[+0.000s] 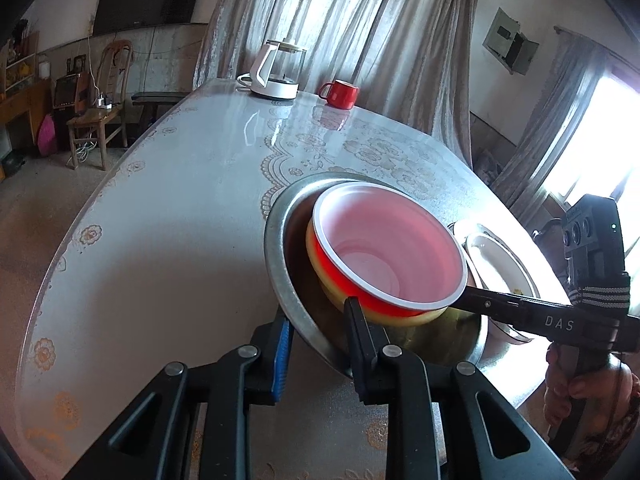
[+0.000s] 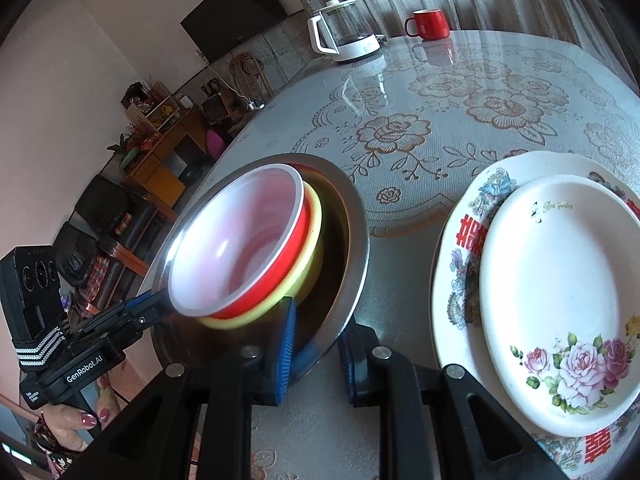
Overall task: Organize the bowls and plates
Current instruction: 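Lift the nested bowls and carry them over the plate stack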
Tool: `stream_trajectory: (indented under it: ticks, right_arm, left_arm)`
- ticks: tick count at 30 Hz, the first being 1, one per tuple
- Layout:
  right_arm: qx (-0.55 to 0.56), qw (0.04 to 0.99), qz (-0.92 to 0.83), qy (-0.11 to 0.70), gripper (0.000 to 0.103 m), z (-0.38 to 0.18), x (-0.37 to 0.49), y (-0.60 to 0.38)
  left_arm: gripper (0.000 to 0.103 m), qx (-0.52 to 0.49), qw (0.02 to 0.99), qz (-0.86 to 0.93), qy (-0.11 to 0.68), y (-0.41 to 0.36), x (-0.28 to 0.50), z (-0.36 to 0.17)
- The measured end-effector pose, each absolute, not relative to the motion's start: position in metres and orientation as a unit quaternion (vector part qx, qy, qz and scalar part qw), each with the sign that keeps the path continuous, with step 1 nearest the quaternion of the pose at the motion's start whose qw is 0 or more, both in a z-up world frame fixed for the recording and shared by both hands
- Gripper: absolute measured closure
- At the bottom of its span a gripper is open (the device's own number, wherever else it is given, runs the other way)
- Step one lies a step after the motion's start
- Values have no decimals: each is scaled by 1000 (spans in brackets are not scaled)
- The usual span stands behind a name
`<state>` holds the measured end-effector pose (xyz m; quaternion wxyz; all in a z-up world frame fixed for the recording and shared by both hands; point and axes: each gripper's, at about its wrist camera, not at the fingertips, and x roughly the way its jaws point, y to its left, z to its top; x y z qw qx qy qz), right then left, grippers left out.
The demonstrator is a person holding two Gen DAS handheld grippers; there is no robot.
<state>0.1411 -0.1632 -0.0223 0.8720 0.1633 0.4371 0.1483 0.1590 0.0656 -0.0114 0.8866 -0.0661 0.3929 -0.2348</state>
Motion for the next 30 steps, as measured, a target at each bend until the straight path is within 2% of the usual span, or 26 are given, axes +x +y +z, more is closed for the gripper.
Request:
stream_trajectory:
  ticks: [13,30]
  right_arm:
    - [178,887,151,398,83,7,129,-186]
    - [195,919,67,337,83,56,80,-280]
  left_arm:
    - [78,-64,895,-257,359,42,159,27]
    - [78,-28,877,-350,328,-73,160,72]
